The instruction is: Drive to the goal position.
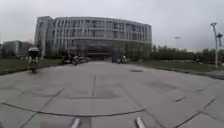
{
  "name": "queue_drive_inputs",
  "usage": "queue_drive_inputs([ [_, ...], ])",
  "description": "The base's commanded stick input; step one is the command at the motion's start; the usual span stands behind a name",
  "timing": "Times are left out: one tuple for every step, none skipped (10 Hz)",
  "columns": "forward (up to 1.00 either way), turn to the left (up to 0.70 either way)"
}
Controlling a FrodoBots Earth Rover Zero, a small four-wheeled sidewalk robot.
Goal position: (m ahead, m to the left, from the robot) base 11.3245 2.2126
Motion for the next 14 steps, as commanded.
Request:
queue_drive_inputs([
  [1.0, 0.01],
  [1.0, 0.01],
  [1.0, 0.01],
  [1.0, 0.01],
  [1.0, 0.01],
  [1.0, 0.01],
  [1.0, 0.01],
  [1.0, 0.01],
  [1.0, 0.01],
  [1.0, 0.01],
  [1.0, -0.13],
  [1.0, -0.39],
  [1.0, -0.35],
  [1.0, -0.16],
])
